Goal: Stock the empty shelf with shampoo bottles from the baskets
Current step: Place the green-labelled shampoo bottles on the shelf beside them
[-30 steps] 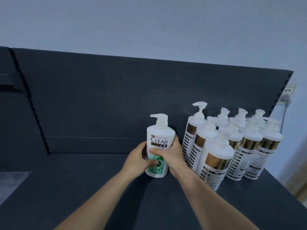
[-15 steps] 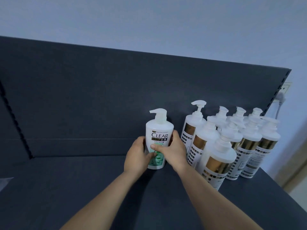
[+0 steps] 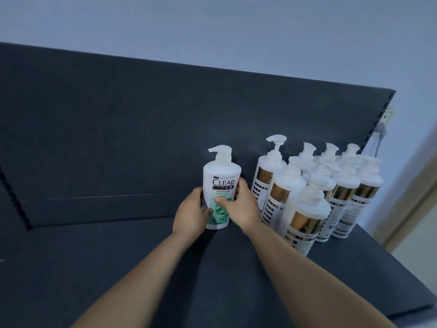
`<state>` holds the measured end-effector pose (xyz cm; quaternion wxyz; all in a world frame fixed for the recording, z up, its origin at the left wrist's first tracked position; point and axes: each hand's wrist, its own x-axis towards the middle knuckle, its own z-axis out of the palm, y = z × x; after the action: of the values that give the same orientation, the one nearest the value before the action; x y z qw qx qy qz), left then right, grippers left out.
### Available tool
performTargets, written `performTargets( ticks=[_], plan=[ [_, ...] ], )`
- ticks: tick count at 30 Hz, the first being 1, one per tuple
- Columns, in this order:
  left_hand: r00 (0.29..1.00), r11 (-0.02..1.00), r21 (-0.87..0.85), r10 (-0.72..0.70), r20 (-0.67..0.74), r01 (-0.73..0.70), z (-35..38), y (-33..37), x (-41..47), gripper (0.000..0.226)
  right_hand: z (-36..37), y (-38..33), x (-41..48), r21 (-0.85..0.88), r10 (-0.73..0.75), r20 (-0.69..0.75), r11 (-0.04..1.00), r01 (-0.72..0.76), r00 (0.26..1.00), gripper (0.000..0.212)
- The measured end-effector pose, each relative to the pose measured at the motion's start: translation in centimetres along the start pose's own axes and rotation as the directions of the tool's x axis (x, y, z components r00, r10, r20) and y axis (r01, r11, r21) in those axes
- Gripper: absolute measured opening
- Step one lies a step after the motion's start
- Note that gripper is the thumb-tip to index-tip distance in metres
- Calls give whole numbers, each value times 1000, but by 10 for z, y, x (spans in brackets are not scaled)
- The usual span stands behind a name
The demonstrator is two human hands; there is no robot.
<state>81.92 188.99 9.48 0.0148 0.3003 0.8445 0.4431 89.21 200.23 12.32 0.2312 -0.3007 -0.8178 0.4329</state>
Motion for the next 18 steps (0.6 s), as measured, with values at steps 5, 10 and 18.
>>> performTargets(
  ticks=[5,10,18],
  plan=[
    [987,992,120,9,161,-29,1,-10,-6,46,-2,-4,-10,-159,34,1,987,-33,999,64],
    [956,947,315,-31,292,-66,-2,-17,-27,52,-12,3,-44,-362,23,79,932,7,997,63],
    [943,780,577,48,330,-242,-14,10,-79,49,-40,21,-116,-566,-45,265,802,193,963,67]
  ],
)
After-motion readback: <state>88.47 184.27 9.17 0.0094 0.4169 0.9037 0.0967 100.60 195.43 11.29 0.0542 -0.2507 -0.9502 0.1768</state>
